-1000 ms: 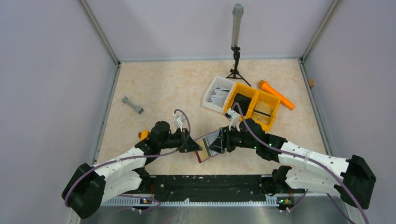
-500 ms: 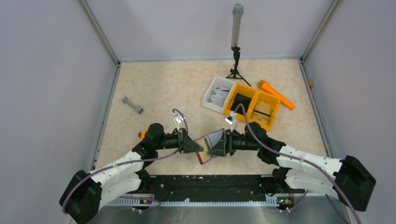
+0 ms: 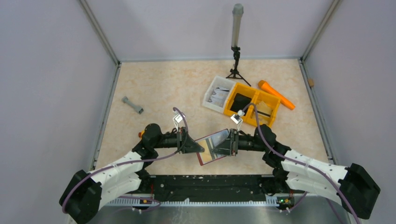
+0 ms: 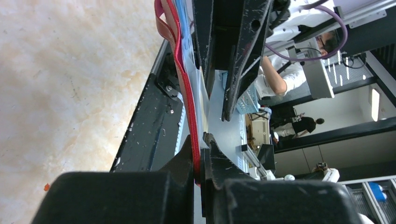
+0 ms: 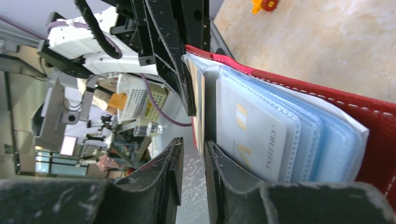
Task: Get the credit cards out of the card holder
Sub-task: Remove the credit card from the card holder.
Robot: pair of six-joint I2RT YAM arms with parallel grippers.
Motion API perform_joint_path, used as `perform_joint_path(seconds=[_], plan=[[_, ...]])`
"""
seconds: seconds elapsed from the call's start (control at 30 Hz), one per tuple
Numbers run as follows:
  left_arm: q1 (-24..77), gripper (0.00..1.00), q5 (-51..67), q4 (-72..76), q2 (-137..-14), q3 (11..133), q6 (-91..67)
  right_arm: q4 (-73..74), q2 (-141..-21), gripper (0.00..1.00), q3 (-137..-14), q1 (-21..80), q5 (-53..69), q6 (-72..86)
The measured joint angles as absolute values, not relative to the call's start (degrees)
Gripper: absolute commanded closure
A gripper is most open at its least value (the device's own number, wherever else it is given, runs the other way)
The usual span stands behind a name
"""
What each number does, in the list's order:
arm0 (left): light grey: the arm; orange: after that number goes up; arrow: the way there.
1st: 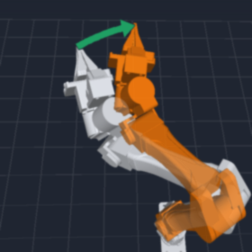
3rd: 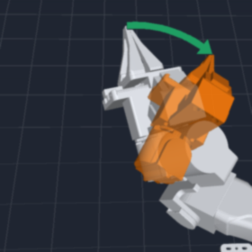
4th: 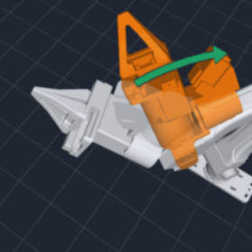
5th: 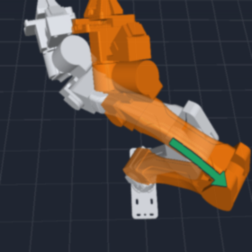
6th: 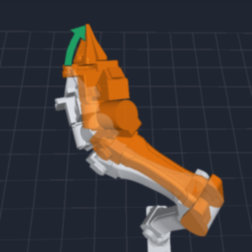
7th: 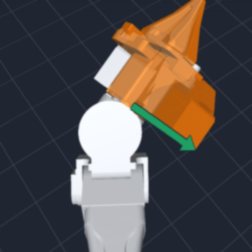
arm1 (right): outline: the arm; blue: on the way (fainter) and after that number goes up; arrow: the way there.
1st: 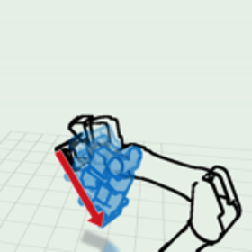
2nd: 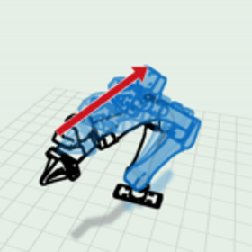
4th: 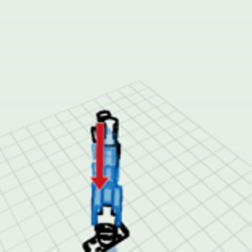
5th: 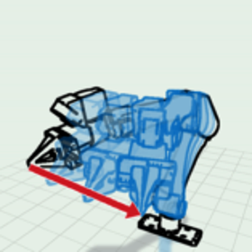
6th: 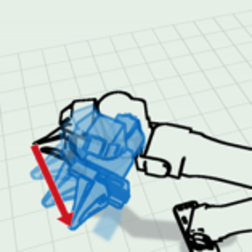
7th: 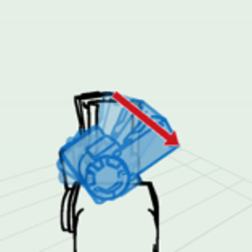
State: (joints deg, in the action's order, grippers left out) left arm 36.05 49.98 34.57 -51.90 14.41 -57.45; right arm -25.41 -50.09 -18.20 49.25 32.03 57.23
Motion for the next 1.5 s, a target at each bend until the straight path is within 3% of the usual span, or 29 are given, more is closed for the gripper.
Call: perform_joint_path(seconds=[0.37,0.6,0.7,0.8,0.97,1.07,1.2,1.27,1.5], plan=[[36.1,0.98,51.4,38.1,-51.2,14.2,-59.1,-34.7,-49.9,0.82,-14.9,48.6,33.2,62.8],[36.1,0.95,51.4,38.4,-50.4,14.2,-59.1,-37.4,-49.9,0.91,-13.9,48.1,33.3,64.7],[36.1,0.84,51.4,38.5,-50.4,14.2,-59.0,-38.1,-49.8,0.99,-13.5,47.7,33.3,65.3],[36.1,0.71,51.4,38.6,-50.4,14.2,-59.0,-38.2,-49.6,1.0,-13.4,47.4,33.4,65.8],[36.1,0.69,51.4,38.5,-50.4,13.9,-58.8,-38.5,-48.3,1.0,-12.8,47.1,33.4,66.1],[36.1,0.71,51.4,38.5,-50.4,13.7,-58.9,-38.5,-48.3,1.0,-12.8,47.1,33.3,66.1],[36.1,0.94,51.5,38.6,-50.2,13.4,-59.3,-38.5,-48.3,1.0,-12.8,47.1,33.3,66.0],[36.1,1.0,51.6,38.9,-49.7,13.2,-59.6,-38.1,-48.4,1.0,-12.7,47.1,33.1,66.0],[36.1,1.0,51.5,39.9,-48.2,12.3,-60.2,-38.4,-48.1,1.0,-12.1,46.5,32.9,66.0]])
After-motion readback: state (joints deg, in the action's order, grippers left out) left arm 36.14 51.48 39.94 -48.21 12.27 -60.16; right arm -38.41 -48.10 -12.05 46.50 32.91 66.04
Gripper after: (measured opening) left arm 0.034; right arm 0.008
